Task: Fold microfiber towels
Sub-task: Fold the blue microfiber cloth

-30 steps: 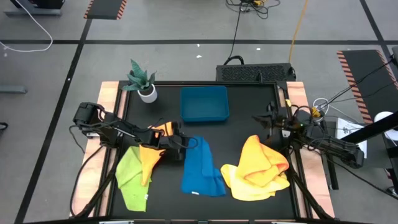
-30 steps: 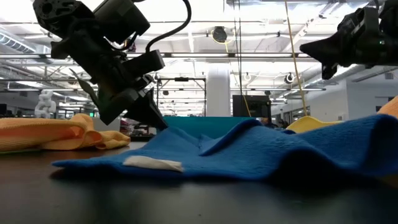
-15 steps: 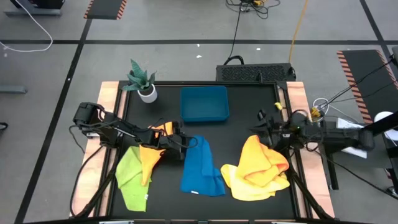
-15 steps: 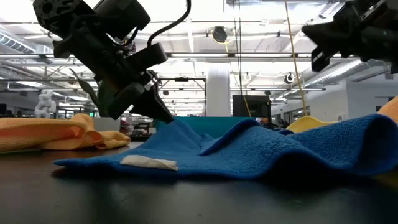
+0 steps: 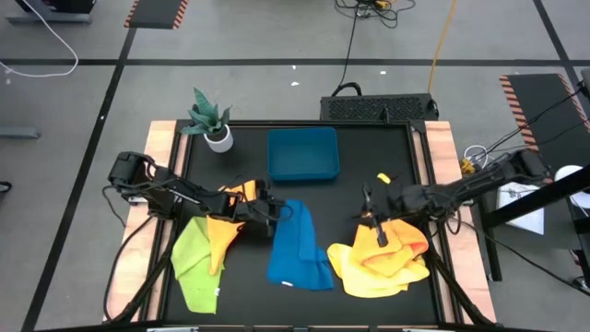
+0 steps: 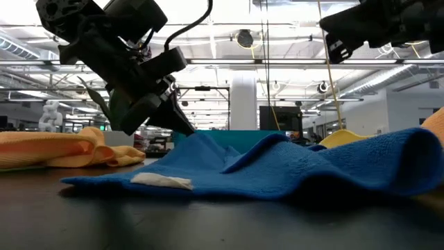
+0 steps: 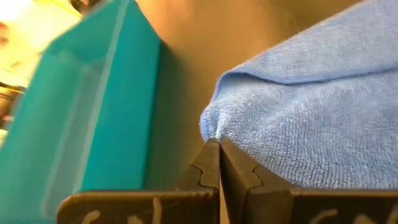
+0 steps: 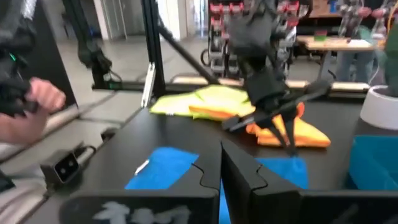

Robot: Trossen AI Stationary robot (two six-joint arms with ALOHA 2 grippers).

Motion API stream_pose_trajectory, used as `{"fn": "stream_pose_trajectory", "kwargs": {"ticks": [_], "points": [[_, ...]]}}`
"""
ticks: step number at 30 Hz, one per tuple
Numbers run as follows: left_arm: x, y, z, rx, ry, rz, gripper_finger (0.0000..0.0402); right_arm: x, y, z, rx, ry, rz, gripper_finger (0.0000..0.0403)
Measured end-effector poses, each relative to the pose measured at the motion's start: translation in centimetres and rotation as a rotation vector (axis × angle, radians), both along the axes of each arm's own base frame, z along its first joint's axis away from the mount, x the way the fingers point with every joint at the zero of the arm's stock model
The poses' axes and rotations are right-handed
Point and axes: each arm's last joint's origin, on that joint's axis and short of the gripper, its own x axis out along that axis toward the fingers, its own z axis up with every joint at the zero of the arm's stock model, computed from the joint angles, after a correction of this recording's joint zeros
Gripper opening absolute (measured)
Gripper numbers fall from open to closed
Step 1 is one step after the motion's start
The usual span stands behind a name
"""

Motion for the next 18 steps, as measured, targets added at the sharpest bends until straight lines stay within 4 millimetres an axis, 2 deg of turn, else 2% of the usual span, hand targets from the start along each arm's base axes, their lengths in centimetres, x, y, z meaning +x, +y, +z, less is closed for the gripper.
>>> {"fn": "stream_pose_trajectory", "kwargs": {"ticks": [9,18], "points": [[0.1,-1.4,0.7,0.121,-0.057,-0.011,0.0001,2.6,3.5,-1.1,-0.047,-0.025,0.05,0.0],[1.4,-3.3,3.3,0.301,-0.09,-0.021,0.0001,6.2,4.9,-2.6,-0.136,0.062,-0.027,0.0]]}}
